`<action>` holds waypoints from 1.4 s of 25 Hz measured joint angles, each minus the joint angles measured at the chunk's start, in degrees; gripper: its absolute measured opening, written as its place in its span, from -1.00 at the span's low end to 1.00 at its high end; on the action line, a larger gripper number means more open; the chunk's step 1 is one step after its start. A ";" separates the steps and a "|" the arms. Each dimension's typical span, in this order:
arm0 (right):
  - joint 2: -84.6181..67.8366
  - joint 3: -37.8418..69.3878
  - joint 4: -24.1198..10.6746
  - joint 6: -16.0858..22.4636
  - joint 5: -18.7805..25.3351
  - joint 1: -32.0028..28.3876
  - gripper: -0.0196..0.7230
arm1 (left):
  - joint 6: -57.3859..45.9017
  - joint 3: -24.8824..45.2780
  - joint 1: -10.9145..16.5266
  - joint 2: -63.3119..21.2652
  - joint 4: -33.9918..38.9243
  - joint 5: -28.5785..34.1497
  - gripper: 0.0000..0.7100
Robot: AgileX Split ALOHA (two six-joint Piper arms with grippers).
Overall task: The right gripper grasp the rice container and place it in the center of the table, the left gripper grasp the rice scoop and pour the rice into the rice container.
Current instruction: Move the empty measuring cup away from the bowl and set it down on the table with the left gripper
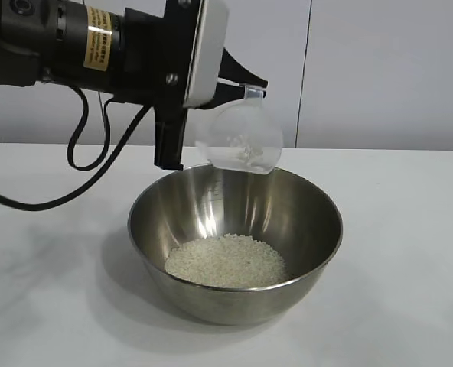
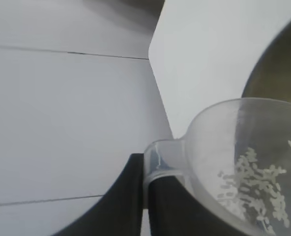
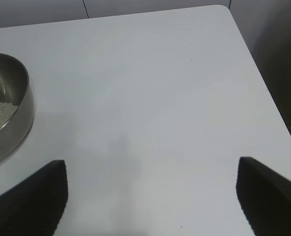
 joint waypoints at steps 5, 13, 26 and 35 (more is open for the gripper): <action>0.00 0.00 0.00 0.00 0.00 0.00 0.77 | -18.42 0.00 0.00 -0.47 -13.50 -1.92 -0.97; 0.00 0.00 0.00 0.00 0.00 0.00 0.77 | -14.50 8.58 1.11 -8.97 -47.02 -6.33 -0.97; 0.00 0.00 0.00 0.00 0.00 0.00 0.77 | -16.72 39.13 14.47 -11.35 -61.46 -27.66 -0.98; 0.00 0.00 0.00 0.00 -0.05 0.00 0.77 | -17.64 39.98 19.27 0.07 -58.78 -27.74 -0.98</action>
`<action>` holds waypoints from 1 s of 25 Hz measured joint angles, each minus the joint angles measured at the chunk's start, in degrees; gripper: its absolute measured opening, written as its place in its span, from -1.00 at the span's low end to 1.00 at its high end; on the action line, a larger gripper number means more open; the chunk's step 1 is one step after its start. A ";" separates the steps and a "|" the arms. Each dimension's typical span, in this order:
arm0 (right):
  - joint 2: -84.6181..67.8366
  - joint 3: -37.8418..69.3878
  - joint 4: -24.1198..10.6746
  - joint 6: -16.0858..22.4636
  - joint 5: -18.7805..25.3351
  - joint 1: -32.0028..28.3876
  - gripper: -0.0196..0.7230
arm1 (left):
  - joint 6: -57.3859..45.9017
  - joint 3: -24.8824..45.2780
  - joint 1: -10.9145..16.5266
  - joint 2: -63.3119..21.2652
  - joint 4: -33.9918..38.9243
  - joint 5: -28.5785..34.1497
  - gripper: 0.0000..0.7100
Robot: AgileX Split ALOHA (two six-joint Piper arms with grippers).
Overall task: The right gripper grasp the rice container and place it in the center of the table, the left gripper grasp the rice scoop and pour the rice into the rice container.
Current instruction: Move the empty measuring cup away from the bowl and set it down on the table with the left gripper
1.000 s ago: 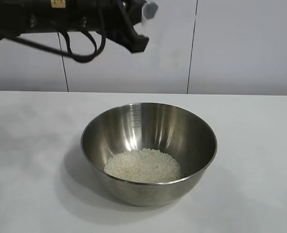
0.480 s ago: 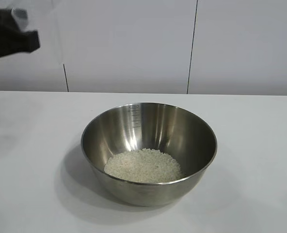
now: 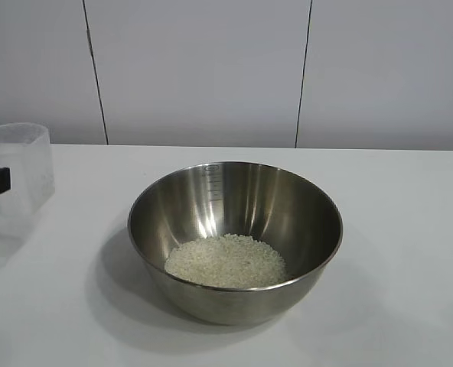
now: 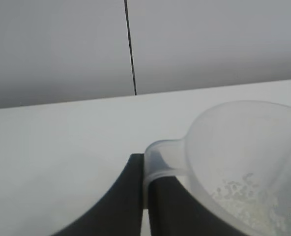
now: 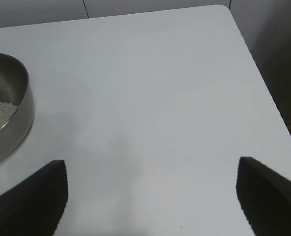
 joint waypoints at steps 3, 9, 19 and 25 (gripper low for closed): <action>0.00 0.00 0.00 0.00 0.05 0.00 0.77 | 0.00 -1.22 0.07 3.29 0.93 -0.05 -0.98; 0.00 0.00 0.00 0.00 0.05 0.00 0.77 | -0.01 -4.35 0.07 7.15 1.13 -0.05 -0.98; 0.00 0.00 0.00 0.00 0.05 0.00 0.77 | -0.01 -4.63 0.07 7.28 1.07 -0.34 -0.98; 0.00 0.00 0.00 0.00 0.05 0.00 0.77 | -0.01 -4.68 0.07 7.87 1.07 -0.54 -0.98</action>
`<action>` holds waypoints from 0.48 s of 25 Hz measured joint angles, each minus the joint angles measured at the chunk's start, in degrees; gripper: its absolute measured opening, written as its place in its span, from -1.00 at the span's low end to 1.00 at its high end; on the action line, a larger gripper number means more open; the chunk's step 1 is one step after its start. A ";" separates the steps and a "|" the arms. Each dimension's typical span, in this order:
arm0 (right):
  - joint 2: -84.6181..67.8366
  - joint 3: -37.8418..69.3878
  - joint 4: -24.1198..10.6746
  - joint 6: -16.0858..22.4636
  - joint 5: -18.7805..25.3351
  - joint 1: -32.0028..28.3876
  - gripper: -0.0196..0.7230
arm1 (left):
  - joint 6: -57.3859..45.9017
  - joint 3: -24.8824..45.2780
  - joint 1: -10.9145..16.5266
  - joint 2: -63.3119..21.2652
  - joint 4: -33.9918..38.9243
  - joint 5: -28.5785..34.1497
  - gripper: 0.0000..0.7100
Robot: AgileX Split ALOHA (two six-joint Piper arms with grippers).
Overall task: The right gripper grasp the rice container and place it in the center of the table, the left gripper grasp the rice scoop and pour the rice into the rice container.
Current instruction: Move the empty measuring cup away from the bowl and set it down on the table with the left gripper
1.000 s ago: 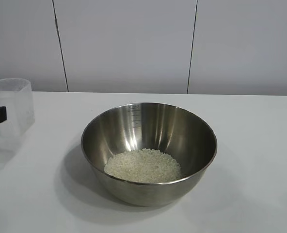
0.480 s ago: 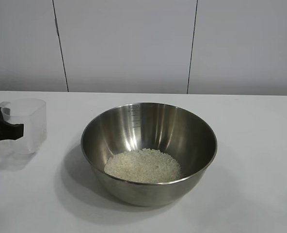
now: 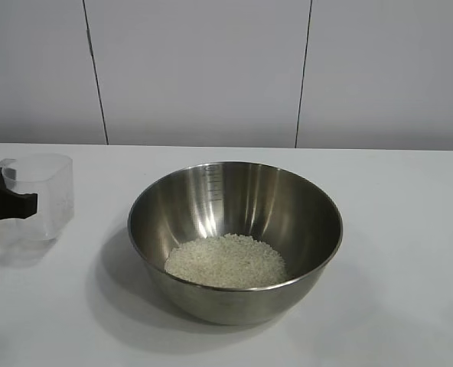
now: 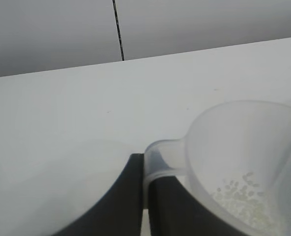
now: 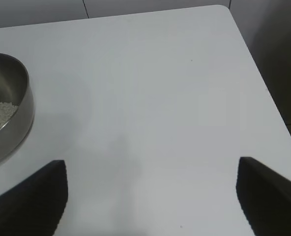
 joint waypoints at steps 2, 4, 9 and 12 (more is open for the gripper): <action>0.00 0.00 0.00 0.00 0.00 0.00 0.77 | -0.05 -0.29 0.00 1.98 0.00 -0.27 -0.98; 0.00 0.00 0.00 0.00 0.00 0.00 0.77 | -0.05 -0.94 0.00 4.00 0.00 -0.27 -0.98; 0.00 0.00 0.00 0.00 0.05 0.00 0.77 | -0.05 -3.19 0.00 7.00 0.00 -0.27 -0.98; 0.00 0.00 0.00 0.00 0.05 0.00 0.77 | -0.05 -4.08 0.00 8.29 0.00 -0.53 -0.98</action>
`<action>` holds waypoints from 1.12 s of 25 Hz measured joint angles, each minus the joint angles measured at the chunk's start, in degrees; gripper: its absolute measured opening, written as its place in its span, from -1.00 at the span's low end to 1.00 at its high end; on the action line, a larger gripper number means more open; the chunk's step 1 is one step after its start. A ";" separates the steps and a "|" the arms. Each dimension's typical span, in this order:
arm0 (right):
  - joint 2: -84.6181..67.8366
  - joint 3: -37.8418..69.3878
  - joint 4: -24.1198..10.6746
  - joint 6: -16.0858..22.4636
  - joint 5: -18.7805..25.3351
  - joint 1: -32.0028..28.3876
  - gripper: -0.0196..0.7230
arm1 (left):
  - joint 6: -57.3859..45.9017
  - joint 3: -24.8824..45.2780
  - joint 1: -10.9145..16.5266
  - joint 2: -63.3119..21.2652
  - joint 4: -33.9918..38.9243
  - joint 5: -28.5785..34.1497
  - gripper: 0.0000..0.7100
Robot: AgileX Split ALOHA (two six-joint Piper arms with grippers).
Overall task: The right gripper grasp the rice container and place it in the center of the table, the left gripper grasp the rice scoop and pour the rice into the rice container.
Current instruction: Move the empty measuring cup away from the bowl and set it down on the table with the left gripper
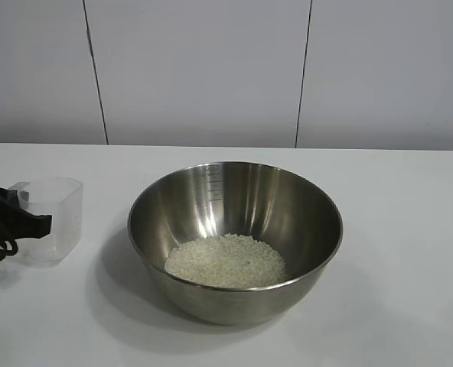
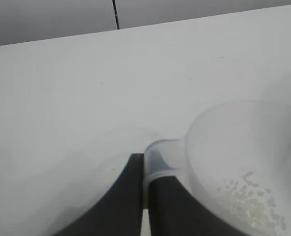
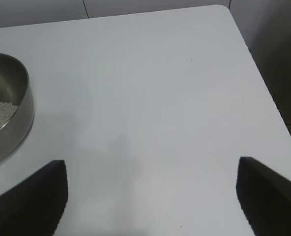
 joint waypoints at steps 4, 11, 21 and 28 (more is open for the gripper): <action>0.00 0.00 0.00 0.00 0.00 0.00 0.77 | -0.23 0.27 0.00 0.77 0.00 -0.18 -0.96; 0.00 0.00 0.00 0.00 0.00 0.00 0.77 | -1.02 2.06 0.00 1.03 0.00 -0.15 -0.21; 0.00 0.00 0.00 0.00 0.00 0.00 0.77 | -1.20 9.45 0.00 -0.78 0.00 -0.15 0.50; 0.00 0.00 0.00 0.00 -0.08 0.00 0.77 | -2.18 15.95 0.00 -5.16 0.00 -0.22 0.65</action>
